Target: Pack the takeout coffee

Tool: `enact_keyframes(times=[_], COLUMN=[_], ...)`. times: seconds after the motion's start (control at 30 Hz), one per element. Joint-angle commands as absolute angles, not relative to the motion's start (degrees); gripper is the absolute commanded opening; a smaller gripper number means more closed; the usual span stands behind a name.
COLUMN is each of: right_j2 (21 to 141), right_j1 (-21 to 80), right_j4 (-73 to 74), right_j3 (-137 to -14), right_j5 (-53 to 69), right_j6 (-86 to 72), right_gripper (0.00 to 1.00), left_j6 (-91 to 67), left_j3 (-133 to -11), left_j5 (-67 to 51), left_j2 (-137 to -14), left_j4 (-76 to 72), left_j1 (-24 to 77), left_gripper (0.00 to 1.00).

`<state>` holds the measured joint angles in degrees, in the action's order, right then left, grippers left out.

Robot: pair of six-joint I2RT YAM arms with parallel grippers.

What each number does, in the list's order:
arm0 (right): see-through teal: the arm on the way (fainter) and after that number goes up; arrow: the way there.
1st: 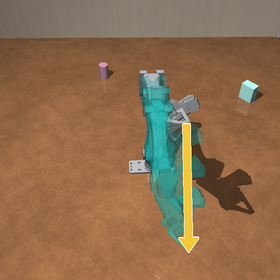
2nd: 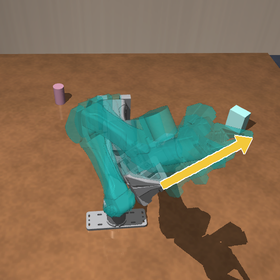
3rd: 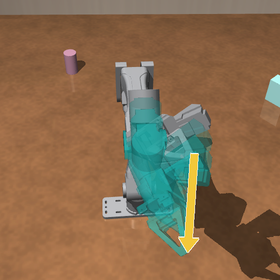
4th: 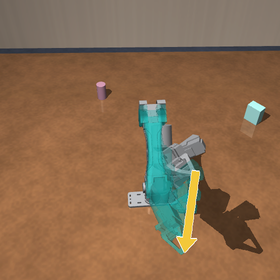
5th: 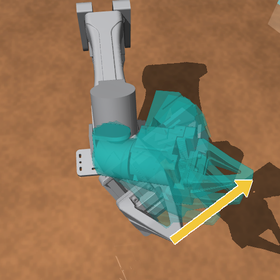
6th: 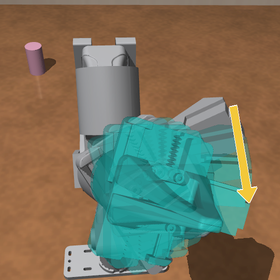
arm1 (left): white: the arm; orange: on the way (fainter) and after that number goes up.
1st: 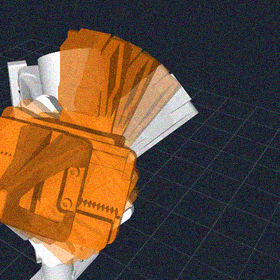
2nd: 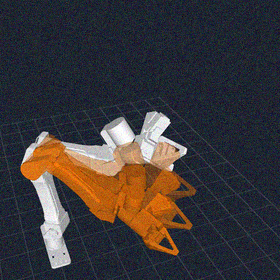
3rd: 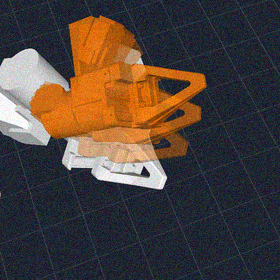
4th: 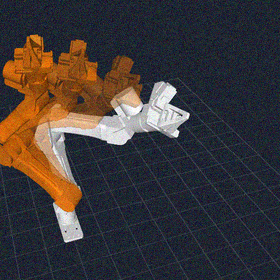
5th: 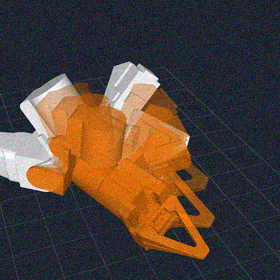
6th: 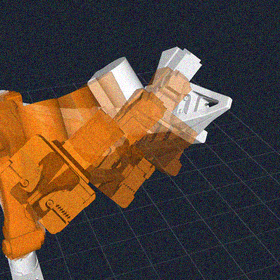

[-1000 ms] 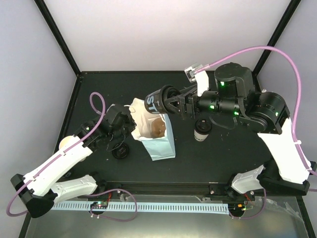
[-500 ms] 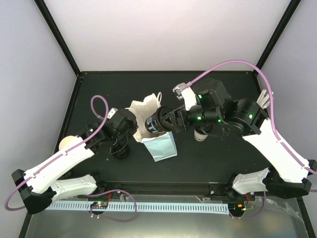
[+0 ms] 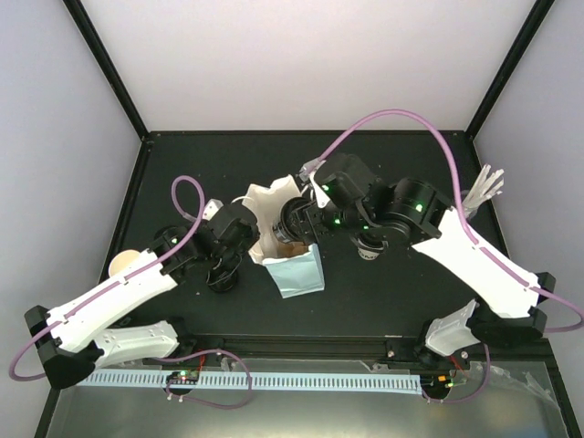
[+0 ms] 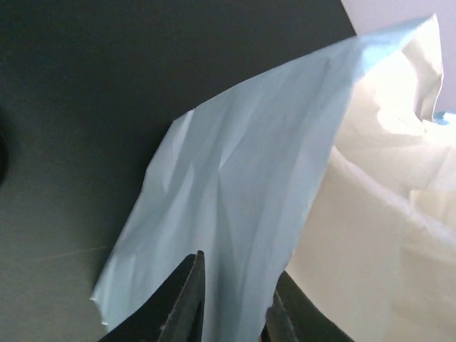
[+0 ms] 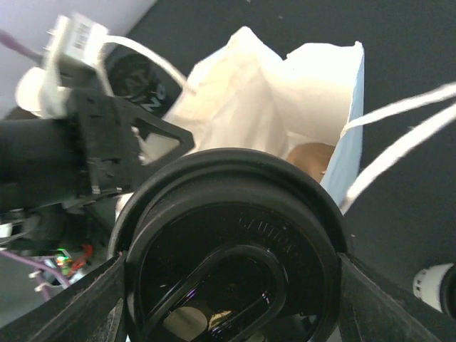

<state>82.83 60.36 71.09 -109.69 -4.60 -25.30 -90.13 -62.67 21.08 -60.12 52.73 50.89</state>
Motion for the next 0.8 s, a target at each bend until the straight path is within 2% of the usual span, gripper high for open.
enact_keyframes(times=[0.0, 0.07, 0.13, 0.23, 0.27, 0.37, 0.57, 0.7, 0.77], right_j2=[83.85, 84.38, 84.98, 85.73, 85.77, 85.42, 83.11, 83.19, 83.53], right_j1=[61.48, 61.82, 62.09, 62.18, 62.22, 62.23, 62.23, 62.2, 62.18], right_j4=[74.51, 74.83, 75.15, 75.59, 75.47, 74.05, 69.25, 67.97, 67.84], right_j3=[-109.93, -109.71, -109.6, -109.2, -108.86, -107.3, -101.03, -98.36, -97.97], right_j5=[-13.1, -14.14, -14.94, -16.4, -16.46, -15.56, -14.41, -13.75, -13.15], right_j6=[-26.19, -25.97, -25.69, -25.4, -25.14, -24.35, -23.34, -23.29, -23.27], right_gripper=[0.7, 0.7, 0.7, 0.7, 0.7, 0.69, 0.68, 0.68, 0.68], left_j6=[-90.66, -89.58, -87.59, -83.69, -82.37, -76.74, -54.79, -45.62, -44.55], left_j3=[-62.27, -61.74, -61.97, -63.81, -64.84, -66.98, -69.66, -73.47, -76.8], left_j5=[22.75, 22.91, 23.25, 23.22, 23.18, 22.38, 17.41, 19.62, 23.73], left_j2=[-58.68, -58.01, -57.32, -56.41, -56.01, -54.44, -49.23, -44.7, -43.38], left_j4=[47.78, 46.46, 45.65, 46.26, 47.21, 48.91, 46.67, 49.96, 54.81], left_j1=[51.5, 51.5, 51.55, 51.64, 51.67, 51.77, 51.69, 51.32, 49.99], left_gripper=[0.27, 0.36, 0.52, 0.71, 0.74, 0.77, 0.83, 0.98, 0.99])
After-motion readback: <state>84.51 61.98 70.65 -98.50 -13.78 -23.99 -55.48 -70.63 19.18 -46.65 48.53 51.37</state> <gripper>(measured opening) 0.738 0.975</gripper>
